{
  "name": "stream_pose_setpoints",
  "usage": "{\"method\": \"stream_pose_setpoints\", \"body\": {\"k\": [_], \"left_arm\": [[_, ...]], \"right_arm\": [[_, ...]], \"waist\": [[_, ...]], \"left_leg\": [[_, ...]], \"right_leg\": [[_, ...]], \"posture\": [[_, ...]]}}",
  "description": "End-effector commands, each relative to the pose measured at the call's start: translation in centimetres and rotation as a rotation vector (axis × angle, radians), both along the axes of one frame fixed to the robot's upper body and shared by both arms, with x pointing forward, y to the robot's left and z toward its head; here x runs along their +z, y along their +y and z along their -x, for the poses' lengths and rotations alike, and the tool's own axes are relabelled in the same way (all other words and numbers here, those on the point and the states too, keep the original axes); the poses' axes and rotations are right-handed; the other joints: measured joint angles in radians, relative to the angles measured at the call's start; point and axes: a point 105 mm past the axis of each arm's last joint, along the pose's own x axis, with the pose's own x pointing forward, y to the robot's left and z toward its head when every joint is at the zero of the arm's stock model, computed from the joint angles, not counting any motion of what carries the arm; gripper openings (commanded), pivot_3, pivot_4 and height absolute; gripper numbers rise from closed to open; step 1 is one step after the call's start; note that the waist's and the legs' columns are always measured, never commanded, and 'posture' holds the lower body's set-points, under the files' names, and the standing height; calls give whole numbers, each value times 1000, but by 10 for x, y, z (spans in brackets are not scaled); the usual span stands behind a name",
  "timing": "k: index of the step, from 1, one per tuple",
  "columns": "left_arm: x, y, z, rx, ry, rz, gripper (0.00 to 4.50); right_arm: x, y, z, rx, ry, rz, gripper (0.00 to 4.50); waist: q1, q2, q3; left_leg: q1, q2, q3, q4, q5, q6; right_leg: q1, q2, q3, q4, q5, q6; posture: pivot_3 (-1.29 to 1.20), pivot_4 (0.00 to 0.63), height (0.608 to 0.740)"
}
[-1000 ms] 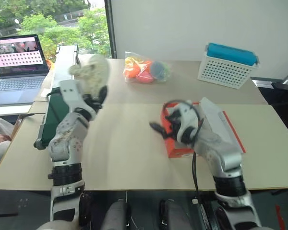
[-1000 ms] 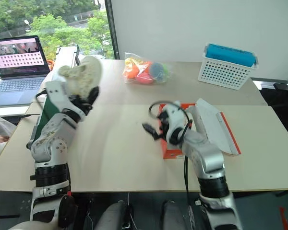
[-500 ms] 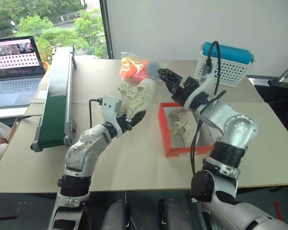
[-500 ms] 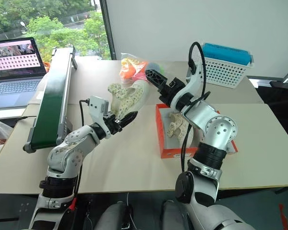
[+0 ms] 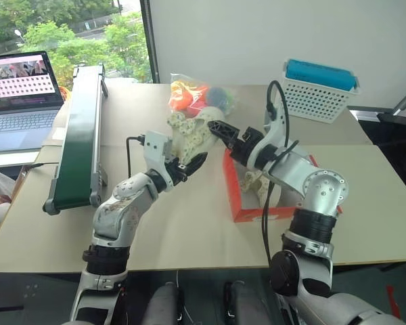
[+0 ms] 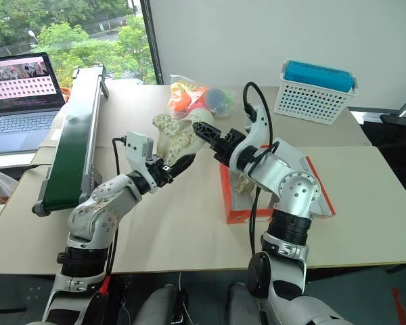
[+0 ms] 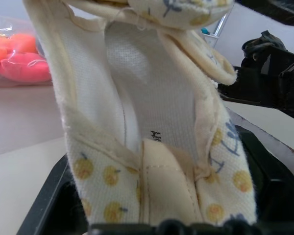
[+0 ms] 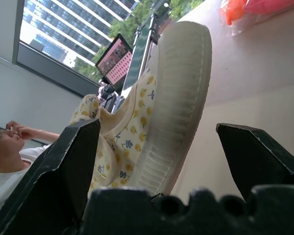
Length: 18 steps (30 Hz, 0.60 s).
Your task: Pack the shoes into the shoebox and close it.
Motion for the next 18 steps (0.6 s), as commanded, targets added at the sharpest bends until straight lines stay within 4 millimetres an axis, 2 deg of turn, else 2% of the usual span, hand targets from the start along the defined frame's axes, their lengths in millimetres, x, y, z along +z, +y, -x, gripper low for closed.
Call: {"method": "stream_pose_setpoints", "body": {"k": [1, 5, 8, 16, 18], "left_arm": [[21, -6, 6, -26, -92, 9, 3035], [20, -7, 6, -25, -93, 6, 3035], [20, -6, 6, -21, -91, 6, 3013], [17, -6, 5, -14, -87, -1, 3013], [17, -6, 4, -13, -94, -12, 3013]], "right_arm": [[16, 5, 0, 9, -59, -20, 4500], [13, 5, -3, -2, -43, -43, 4500], [14, 7, -3, -2, -50, -53, 3819], [16, 18, -2, 4, -55, -98, 1002], [16, 21, -1, 14, -48, -105, 620]], "waist": [[0, 0, 0], [0, 0, 0], [0, 0, 0], [0, 0, 0], [0, 0, 0]], "left_leg": [[0, 0, 0, 0, 0, 0], [0, 0, 0, 0, 0, 0], [0, 0, 0, 0, 0, 0], [0, 0, 0, 0, 0, 0], [0, 0, 0, 0, 0, 0]], "right_leg": [[0, 0, 0, 0, 0, 0], [0, 0, 0, 0, 0, 0], [0, 0, 0, 0, 0, 0], [0, 0, 0, 0, 0, 0], [0, 0, 0, 0, 0, 0]], "posture": [[0, 150, 699], [0, 150, 699], [0, 150, 699], [0, 150, 699], [0, 150, 699]]}}
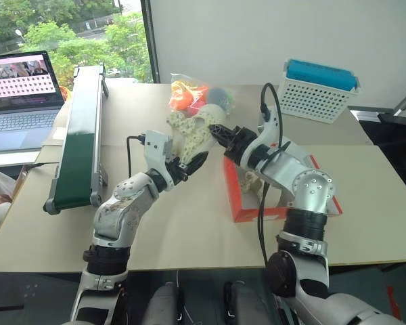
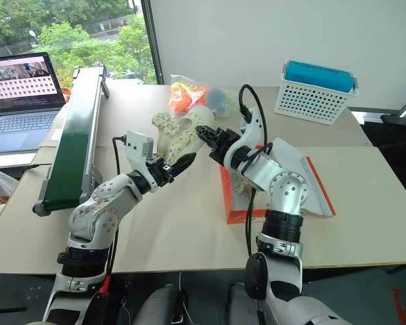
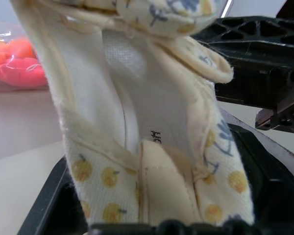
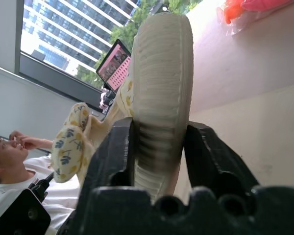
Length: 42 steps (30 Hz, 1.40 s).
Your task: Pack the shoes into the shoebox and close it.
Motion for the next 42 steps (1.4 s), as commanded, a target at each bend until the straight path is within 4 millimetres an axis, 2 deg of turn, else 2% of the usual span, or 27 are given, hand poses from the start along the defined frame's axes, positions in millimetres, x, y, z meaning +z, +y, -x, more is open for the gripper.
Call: {"method": "stream_pose_setpoints", "body": {"k": [1, 9, 11, 12, 13, 16, 18, 22, 25, 28, 35, 40, 42], "left_arm": [[12, -6, 4, -21, -69, -19, 3013], [3, -12, 6, -31, -72, -76, 3013], [4, -12, 7, -30, -75, -43, 3832], [4, -11, 7, -28, -84, -62, 4034], [3, -11, 8, -26, -88, -79, 4470], [-1, -10, 10, -40, -55, -76, 4470], [-7, -8, 14, -57, -43, -98, 4470], [-17, -8, 19, -93, -33, -145, 4470], [-18, -12, 27, -158, -61, -174, 4470], [-21, -24, 48, -325, -114, -231, 4470], [-25, -26, 60, -421, -137, -299, 4470], [-26, -26, 61, -428, -139, -304, 4470], [-28, -28, 62, -434, -137, -307, 4470]], "right_arm": [[17, 12, 8, 45, -56, -46, 620], [23, 17, 11, 49, -42, -128, 620], [25, 11, 7, 9, -39, -133, 586], [27, 0, 5, -21, -53, -112, 586], [29, -12, 2, -52, -63, -98, 586], [38, -48, -6, -149, -84, -47, 586], [51, -81, -10, -225, -106, 40, 586], [62, -112, -11, -247, -89, 216, 586], [53, -127, -9, -221, -8, 412, 586], [33, -134, -4, -137, 109, 584, 586], [-2, -149, -4, -97, 233, 757, 586], [-22, -140, -4, -44, 257, 836, 586], [-31, -134, -6, -30, 235, 919, 586]], "waist": [[0, 0, 0], [0, 0, 0], [0, 0, 0], [0, 0, 0], [0, 0, 0], [5, 0, 0], [8, 1, 1], [6, 2, 1], [-7, 2, 1], [-7, 3, 1], [3, 4, 1], [3, 4, 1], [3, 4, 1]], "left_leg": [[0, 0, 0, 0, 0, 0], [0, 0, 0, 0, 0, 0], [0, 0, 0, 0, 0, 0], [0, 0, 0, 0, 0, 0], [0, 0, 0, 0, 0, 0], [0, 0, 0, 0, 0, 0], [-1, -1, 0, 0, 0, 1], [-2, -1, 0, 0, -1, 2], [0, 1, 2, -1, -1, 2], [0, 1, 3, -1, -1, 2], [-2, 0, 4, -1, -1, 4], [-1, 0, 3, -1, -1, 4], [-2, 0, 3, -1, -1, 4]], "right_leg": [[0, 0, 0, 0, 0, 0], [0, 0, 0, 0, 0, 0], [0, 0, 0, 0, 0, 0], [0, 0, 0, 0, 0, 0], [0, 0, 0, 0, 0, 0], [0, 0, 0, 0, 0, 0], [0, -1, 0, 0, 0, 0], [-1, -1, 0, -1, 0, 0], [-1, 0, 2, -1, 0, 0], [-1, 0, 3, -1, 0, 0], [-1, -1, 3, -4, 0, 0], [-1, -1, 3, -4, 0, 0], [-1, -1, 3, -4, 0, 0]], "posture": [[0, 150, 699], [0, 150, 699], [0, 150, 699], [0, 150, 699], [0, 150, 699], [0, 150, 699], [0, 150, 699], [0, 150, 699], [0, 150, 699], [0, 150, 699], [0, 150, 699], [0, 150, 699], [0, 150, 699]]}}
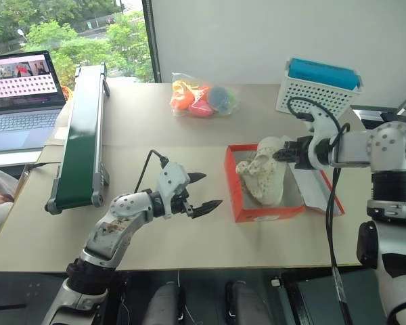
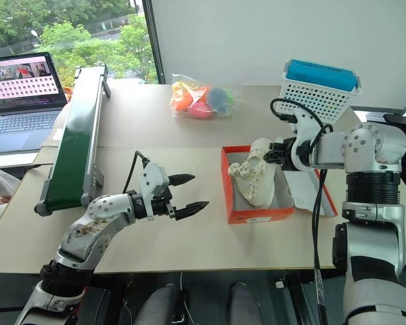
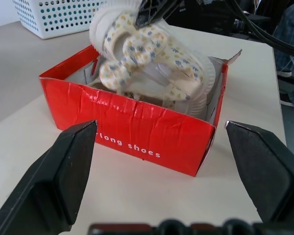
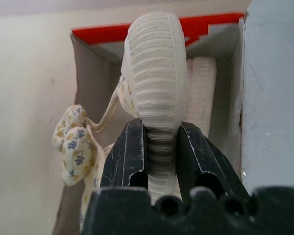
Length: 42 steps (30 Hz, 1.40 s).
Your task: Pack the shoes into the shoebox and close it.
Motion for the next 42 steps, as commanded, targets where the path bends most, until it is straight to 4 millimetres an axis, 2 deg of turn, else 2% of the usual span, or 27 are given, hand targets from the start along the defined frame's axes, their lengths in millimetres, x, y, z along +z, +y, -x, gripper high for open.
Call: {"method": "stream_pose_setpoints", "body": {"k": [1, 6, 10, 14, 20, 22, 24, 26, 28, 32, 36, 42], "left_arm": [[8, -8, 9, -44, -47, 5, 4470], [7, -9, 9, -45, -45, 1, 4470], [6, -10, 6, -37, -48, -1, 4470], [7, -10, 5, -33, -52, 0, 4470], [8, -8, 1, -10, -63, -5, 4470], [10, -8, 1, -10, -67, -5, 4470], [10, -8, 1, -10, -68, -6, 4470], [10, -7, 1, -9, -67, -8, 4470], [10, -6, 2, -8, -65, -11, 4470], [9, -7, 2, -9, -66, -17, 4470], [11, -11, 3, -20, -67, -12, 4470], [11, -10, 2, -19, -66, -14, 4470]], "right_arm": [[-4, 12, -5, 65, -61, 129, 586], [-24, 23, -14, 161, -114, 339, 586], [-40, 43, -16, 261, -138, 436, 586], [-48, 53, -15, 319, -152, 469, 586], [-76, 56, -6, 373, -125, 513, 586], [-89, 42, -3, 368, -109, 552, 586], [-94, 34, -2, 374, -111, 581, 586], [-95, 12, -3, 332, -97, 615, 586], [-87, -5, -4, 282, -91, 599, 586], [-70, -22, -5, 250, -91, 572, 586], [-63, -29, -5, 204, -66, 492, 586], [-53, -37, -10, 171, -86, 487, 586]], "waist": [[0, 0, 0], [-1, 0, 0], [-2, -1, -1], [-1, -1, -2], [2, -2, -4], [4, -2, -6], [11, -1, -7], [16, -1, -7], [27, -1, -8], [34, 0, -8], [34, 0, -8], [36, 0, -8]], "left_leg": [[0, 0, 0, 0, 0, 0], [2, 0, 0, 0, 0, 0], [2, 0, 0, 1, 0, 0], [3, 0, -1, 1, 0, 0], [3, 0, -1, 2, 0, 0], [3, 0, -2, 2, 0, 0], [5, 0, -3, 2, 0, 0], [12, 0, -4, 1, -1, 1], [18, 0, -5, 1, -2, 2], [18, -1, -7, 0, -2, 2], [18, -1, -7, 1, -3, 3], [18, -1, -7, 1, -3, 3]], "right_leg": [[0, 0, 0, 0, 0, 0], [1, 0, 0, 1, 0, 0], [1, 0, 0, 1, 0, 0], [2, 0, 0, 1, 0, 0], [3, 0, -1, 1, 0, 0], [4, 0, -2, 1, 0, 0], [7, 0, -4, -1, 0, 0], [16, 0, -5, -4, -1, 2], [22, -1, -6, -6, -4, 6], [25, -2, -9, -13, -3, 4], [28, -2, -9, -14, -2, 3], [28, -2, -9, -14, -2, 3]], "posture": [[0, 150, 699], [0, 150, 699], [0, 150, 699], [0, 150, 699], [0, 150, 699], [0, 150, 699], [0, 150, 699], [0, 150, 699], [0, 150, 699], [0, 150, 699], [0, 150, 699], [0, 150, 699]]}}
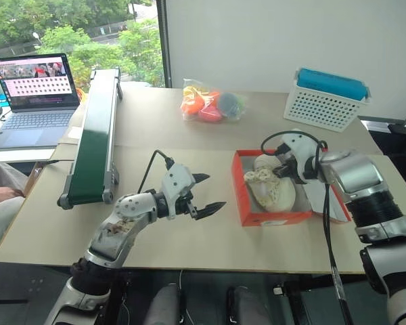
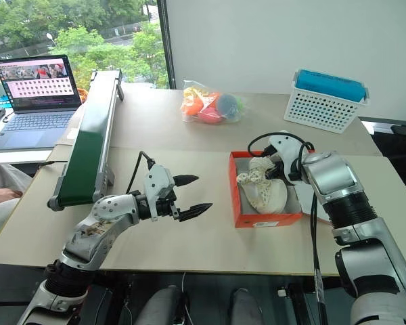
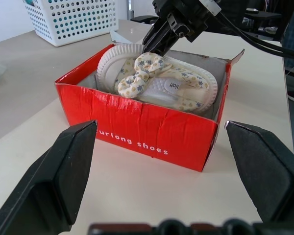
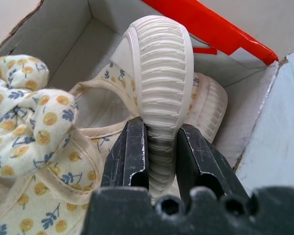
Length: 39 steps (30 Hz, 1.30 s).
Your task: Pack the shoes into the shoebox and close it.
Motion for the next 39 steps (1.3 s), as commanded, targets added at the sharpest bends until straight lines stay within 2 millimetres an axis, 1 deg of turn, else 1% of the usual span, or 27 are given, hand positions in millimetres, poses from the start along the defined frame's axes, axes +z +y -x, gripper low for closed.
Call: {"method": "stream_pose_setpoints", "body": {"k": [1, 3, 8, 13, 16, 21, 24, 27, 32, 36, 38, 39], "left_arm": [[13, -3, 0, -11, -52, 9, 4470], [12, -2, 0, -10, -53, 4, 4470], [12, -2, -1, 3, -53, 8, 4470], [12, 0, 0, 6, -52, 5, 4470], [12, 1, 0, 8, -51, 0, 4470], [11, 1, 0, 8, -47, 0, 4470], [11, 2, 0, 13, -47, -1, 4470], [11, 2, -1, 17, -47, -1, 4470], [14, 2, -1, 19, -50, 5, 4470], [14, 3, -2, 26, -47, 3, 4470], [13, 5, -3, 37, -42, 3, 4470], [13, 5, -3, 39, -41, 3, 4470]], "right_arm": [[-8, -26, 1, -99, 40, 22, 586], [-9, -30, 1, -100, 33, 53, 586], [-7, -25, 1, -85, 25, 43, 586], [-10, -32, 4, -85, 33, 57, 586], [-10, -31, 6, -63, 43, 54, 586], [2, -36, 4, -45, 21, 73, 586], [8, -38, 2, -30, -2, 118, 586], [5, -34, 3, 16, -16, 185, 586], [-17, -16, 10, 119, -3, 273, 586], [-21, -12, 11, 165, -27, 350, 586], [-25, -1, 12, 188, -38, 366, 586], [-31, 9, 14, 205, -30, 354, 586]], "waist": [[1, 0, 0], [1, 0, 0], [1, 0, 0], [1, 0, 0], [2, 0, 0], [3, 0, 0], [3, 0, 0], [3, 1, 0], [3, 1, 0], [4, 1, 0], [3, 1, 0], [2, 0, 0]], "left_leg": [[0, 0, 0, 0, 0, 0], [0, 0, 0, 0, 0, 0], [0, 0, 0, 0, 0, 0], [0, 0, 0, 0, 0, 0], [0, 0, 0, 0, 0, 0], [-1, 0, 0, 0, 0, 0], [-1, 0, 0, 0, 0, 0], [-1, 0, 0, 0, 0, 0], [-1, 0, 0, -1, 0, 0], [-1, 0, 0, 0, 0, 0], [-1, 0, 0, 0, 0, 0], [-1, 0, 0, 0, 0, 0]], "right_leg": [[0, 0, 0, 0, 0, 0], [0, 0, 0, 0, 0, 0], [0, 0, 0, 0, 0, 0], [0, 0, 0, 0, 0, 0], [0, 0, 0, 0, 0, 0], [-1, -1, 0, -1, 0, 0], [-1, -1, 0, -1, 0, 0], [-1, -1, 0, -1, 0, 0], [-1, -1, 0, -1, 0, 1], [-1, -1, 0, -1, -1, 1], [-1, -1, 0, -1, -1, 1], [-1, -1, 0, -1, -1, 1]], "posture": [[0, 150, 699], [0, 150, 699], [0, 150, 699], [0, 150, 699], [0, 150, 699], [0, 150, 699], [0, 150, 699], [0, 150, 699], [0, 150, 699], [0, 150, 699], [0, 150, 699], [0, 150, 699]]}}
